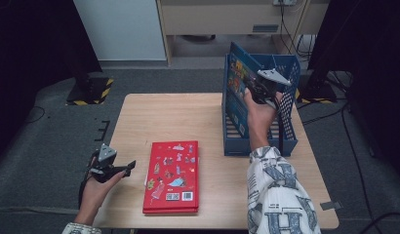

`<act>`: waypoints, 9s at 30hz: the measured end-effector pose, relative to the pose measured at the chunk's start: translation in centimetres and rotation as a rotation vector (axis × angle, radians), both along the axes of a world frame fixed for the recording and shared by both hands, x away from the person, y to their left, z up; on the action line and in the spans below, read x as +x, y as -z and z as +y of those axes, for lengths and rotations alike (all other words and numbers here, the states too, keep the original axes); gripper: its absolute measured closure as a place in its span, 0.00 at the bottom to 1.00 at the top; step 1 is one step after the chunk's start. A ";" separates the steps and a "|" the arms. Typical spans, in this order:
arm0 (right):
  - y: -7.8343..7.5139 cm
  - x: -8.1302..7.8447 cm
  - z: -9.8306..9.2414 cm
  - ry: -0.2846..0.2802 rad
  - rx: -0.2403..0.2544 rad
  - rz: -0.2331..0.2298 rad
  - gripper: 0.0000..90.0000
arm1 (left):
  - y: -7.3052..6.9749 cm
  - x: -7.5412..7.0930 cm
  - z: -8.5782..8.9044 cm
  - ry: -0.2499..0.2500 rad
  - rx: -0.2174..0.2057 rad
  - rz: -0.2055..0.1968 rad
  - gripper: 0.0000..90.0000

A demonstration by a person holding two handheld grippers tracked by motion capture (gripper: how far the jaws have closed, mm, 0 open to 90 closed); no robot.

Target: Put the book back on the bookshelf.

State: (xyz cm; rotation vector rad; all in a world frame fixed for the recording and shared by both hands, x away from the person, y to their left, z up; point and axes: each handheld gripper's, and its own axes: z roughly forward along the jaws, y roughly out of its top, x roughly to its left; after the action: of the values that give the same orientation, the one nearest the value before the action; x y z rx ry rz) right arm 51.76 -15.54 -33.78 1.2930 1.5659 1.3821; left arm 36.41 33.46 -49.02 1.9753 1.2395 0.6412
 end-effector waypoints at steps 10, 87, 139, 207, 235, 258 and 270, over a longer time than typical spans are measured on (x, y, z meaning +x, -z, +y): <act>1.0 -0.2 0.5 -0.012 -0.022 0.017 0.92 | 0.0 0.0 0.0 0.002 0.004 0.002 0.13; -0.9 -1.5 1.6 0.044 -0.149 -0.013 0.92 | -0.1 0.1 -0.1 0.002 -0.014 0.001 0.13; 0.3 -1.5 3.0 0.028 -0.148 0.004 0.78 | -0.1 0.0 -0.5 0.011 -0.011 0.000 0.14; 5.3 -5.6 1.9 -0.004 -0.243 0.094 0.88 | -0.1 0.0 -1.2 0.022 0.000 0.003 0.15; 4.6 -5.7 4.3 -0.018 -0.254 0.067 0.80 | -0.2 0.0 -1.2 0.022 -0.001 0.003 0.15; 4.8 -5.9 4.5 -0.100 -0.189 0.052 0.58 | -0.2 -0.1 -1.2 0.023 0.000 -0.001 0.14; 5.4 -7.2 4.0 -0.162 -0.146 0.047 0.33 | -0.3 -0.1 -1.4 0.047 -0.007 -0.007 0.12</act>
State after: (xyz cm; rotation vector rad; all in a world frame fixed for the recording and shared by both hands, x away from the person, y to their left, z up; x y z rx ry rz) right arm 44.53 -11.54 -39.20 1.1397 1.8025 1.3141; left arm 36.32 32.02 -48.71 1.9889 1.1860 0.6193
